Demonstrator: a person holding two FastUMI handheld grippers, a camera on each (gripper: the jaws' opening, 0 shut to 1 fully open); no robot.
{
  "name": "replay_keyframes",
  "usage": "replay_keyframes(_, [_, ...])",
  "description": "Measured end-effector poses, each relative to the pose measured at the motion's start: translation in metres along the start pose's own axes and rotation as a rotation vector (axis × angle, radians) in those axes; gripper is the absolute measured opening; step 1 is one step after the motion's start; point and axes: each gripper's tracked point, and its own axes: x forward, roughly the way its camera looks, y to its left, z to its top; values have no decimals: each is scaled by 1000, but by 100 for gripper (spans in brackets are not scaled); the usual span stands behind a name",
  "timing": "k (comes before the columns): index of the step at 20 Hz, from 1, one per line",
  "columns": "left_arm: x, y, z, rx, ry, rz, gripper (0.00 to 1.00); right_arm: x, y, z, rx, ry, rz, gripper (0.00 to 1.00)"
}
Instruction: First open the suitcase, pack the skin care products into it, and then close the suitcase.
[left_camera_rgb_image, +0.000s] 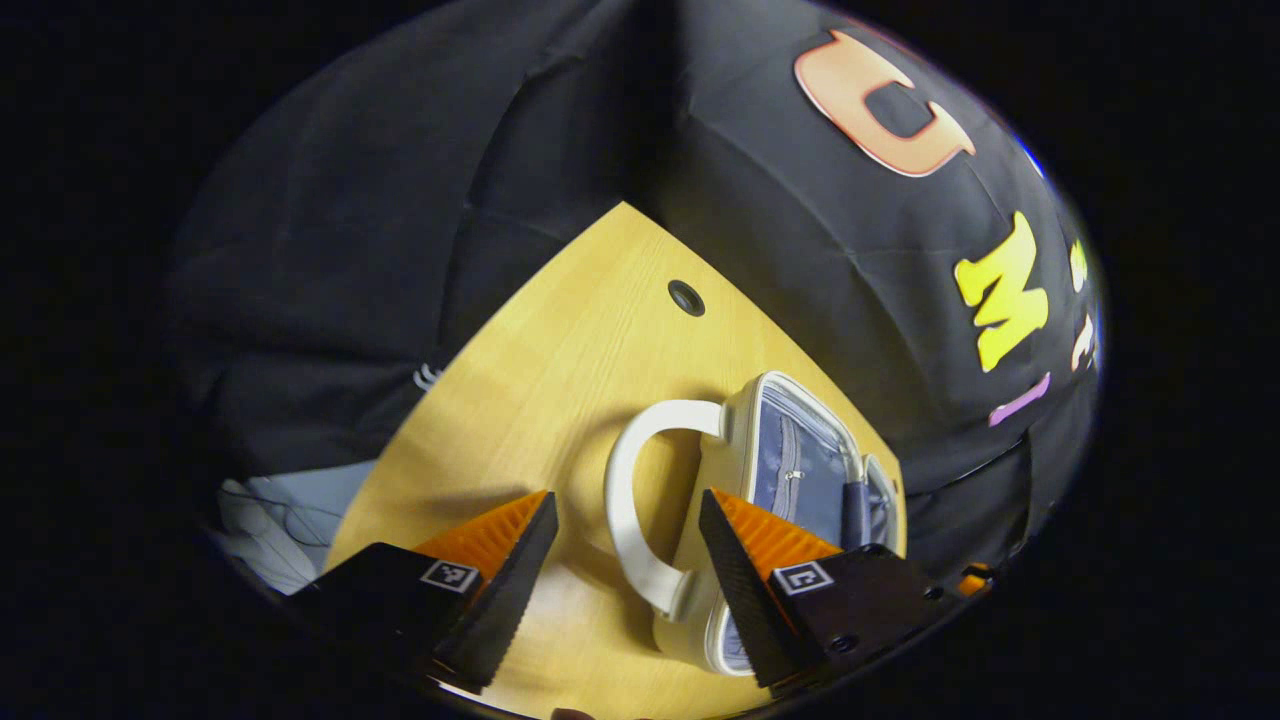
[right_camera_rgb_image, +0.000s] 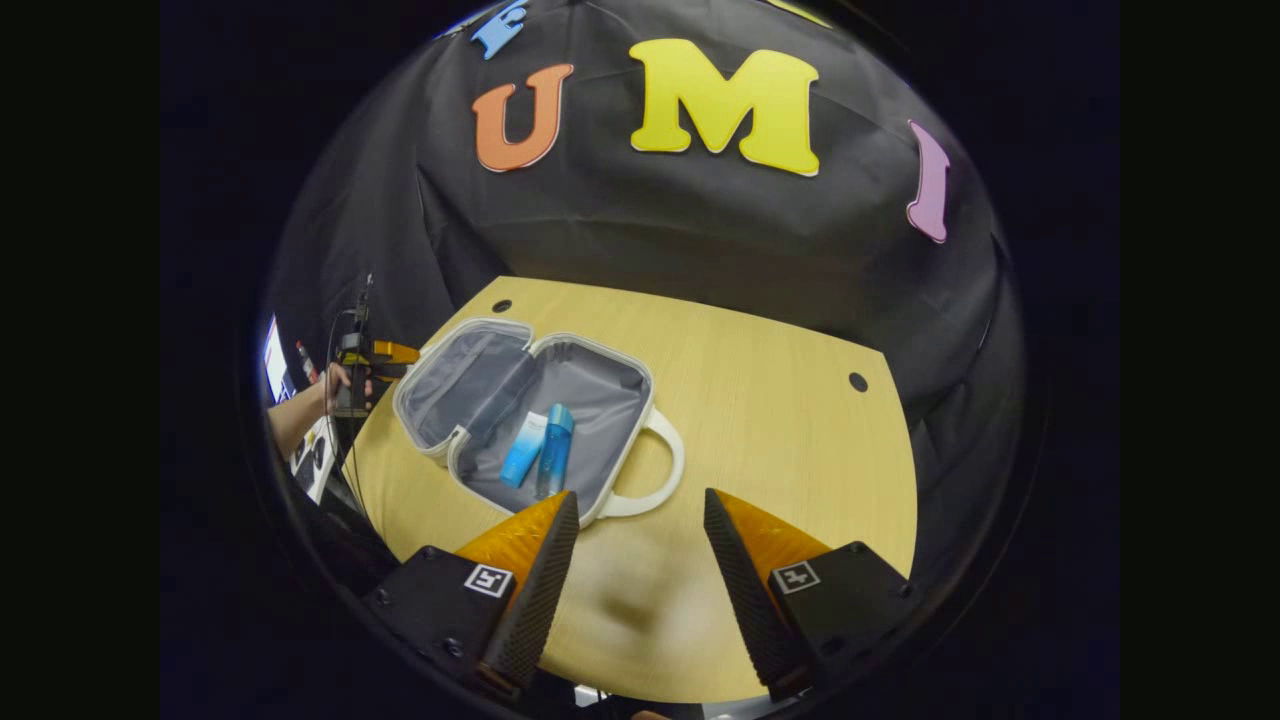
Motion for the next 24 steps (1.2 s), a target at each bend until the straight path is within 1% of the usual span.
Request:
replay_keyframes(1, [8,0,-1,-25,1,0,76,0,-1,0,4,0,-1,75])
replay_keyframes(2, [13,5,-1,-44,-4,16,64,0,1,0,13,0,9,75])
replay_keyframes(3, [18,11,0,-71,-13,42,71,0,4,1,22,1,19,75])
replay_keyframes(4, [20,7,5,-107,-32,35,64,0,5,0,27,0,28,76])
replay_keyframes(5, [21,3,10,-154,-56,24,51,0,6,0,27,-1,35,75])
replay_keyframes(6, [21,0,14,-215,-84,20,35,0,8,0,26,-2,42,75])
replay_keyframes(8, [21,-3,20,-312,-116,0,18,-2,11,2,28,-13,57,76])
replay_keyframes(10, [15,-15,23,-346,-140,-47,14,-4,14,4,28,-28,74,76])
replay_keyframes(11, [7,-21,27,-339,-159,-60,13,-6,13,5,25,-37,77,76])
replay_keyframes(12, [-1,-29,33,-325,-177,-65,10,-7,13,6,22,-46,78,76])
replay_keyframes(14, [-17,-50,49,-290,-222,-85,9,-10,10,6,27,-65,79,76])
replay_keyframes(15, [-26,-66,55,-262,-241,-96,9,-11,8,6,37,-78,78,76])
replay_keyframes(18, [-51,-111,67,-125,-291,-97,8,-15,4,0,70,-92,86,75])
replay_keyframes(20, [-67,-148,73,-46,-321,-114,8,-21,-1,-3,92,-107,90,76])
replay_keyframes(22, [-80,-190,71,22,-341,-141,8,-28,-8,-8,113,-125,84,76])
replay_keyframes(24, [-91,-228,60,123,-351,-155,8,-37,-17,-13,138,-144,77,76])
